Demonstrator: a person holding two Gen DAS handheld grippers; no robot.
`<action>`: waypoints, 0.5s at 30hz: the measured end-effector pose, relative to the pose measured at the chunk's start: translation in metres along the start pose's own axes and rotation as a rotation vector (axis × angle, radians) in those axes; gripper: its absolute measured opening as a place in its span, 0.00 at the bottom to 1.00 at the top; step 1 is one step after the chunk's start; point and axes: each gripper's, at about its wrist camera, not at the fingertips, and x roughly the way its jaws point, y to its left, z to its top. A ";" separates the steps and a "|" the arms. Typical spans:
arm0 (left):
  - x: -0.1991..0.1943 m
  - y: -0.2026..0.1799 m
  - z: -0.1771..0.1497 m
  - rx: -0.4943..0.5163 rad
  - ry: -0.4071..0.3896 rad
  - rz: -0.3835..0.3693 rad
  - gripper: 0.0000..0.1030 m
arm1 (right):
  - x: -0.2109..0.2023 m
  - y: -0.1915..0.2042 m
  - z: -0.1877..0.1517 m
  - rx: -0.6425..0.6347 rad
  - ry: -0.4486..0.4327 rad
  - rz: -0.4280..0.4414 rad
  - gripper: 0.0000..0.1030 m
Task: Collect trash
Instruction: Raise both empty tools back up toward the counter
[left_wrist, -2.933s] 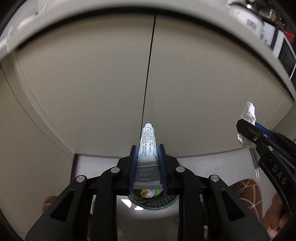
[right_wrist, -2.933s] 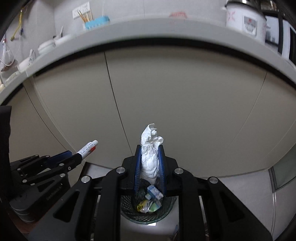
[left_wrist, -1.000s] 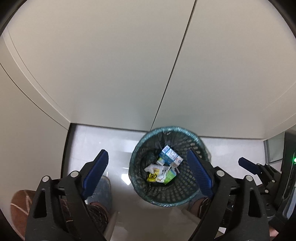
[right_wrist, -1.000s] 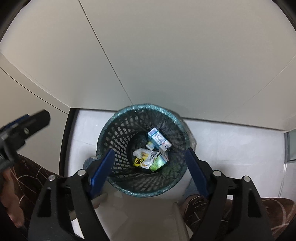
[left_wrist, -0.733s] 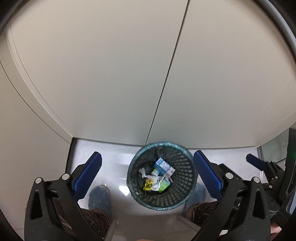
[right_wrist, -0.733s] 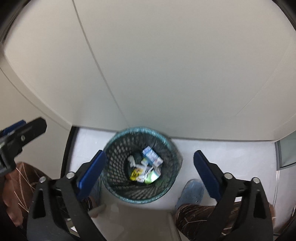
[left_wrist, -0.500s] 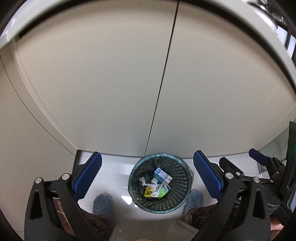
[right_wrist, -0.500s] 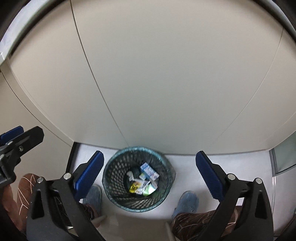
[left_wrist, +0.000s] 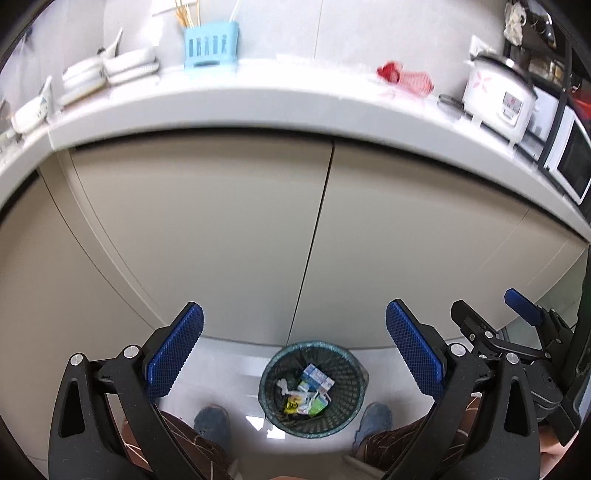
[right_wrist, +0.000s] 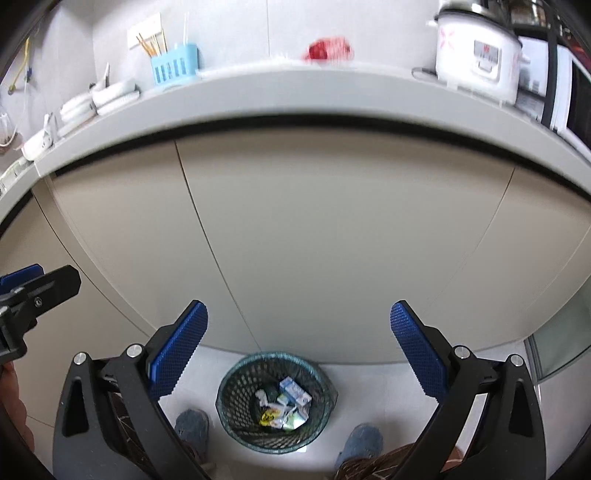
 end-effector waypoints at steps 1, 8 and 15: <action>-0.007 -0.001 0.005 0.001 -0.013 0.003 0.94 | -0.006 -0.001 0.005 -0.003 -0.012 -0.003 0.93; -0.046 -0.006 0.044 -0.005 -0.073 0.026 0.94 | -0.044 -0.005 0.041 -0.004 -0.097 -0.007 0.93; -0.069 -0.010 0.083 -0.011 -0.102 0.033 0.94 | -0.081 -0.010 0.088 0.003 -0.156 -0.015 0.93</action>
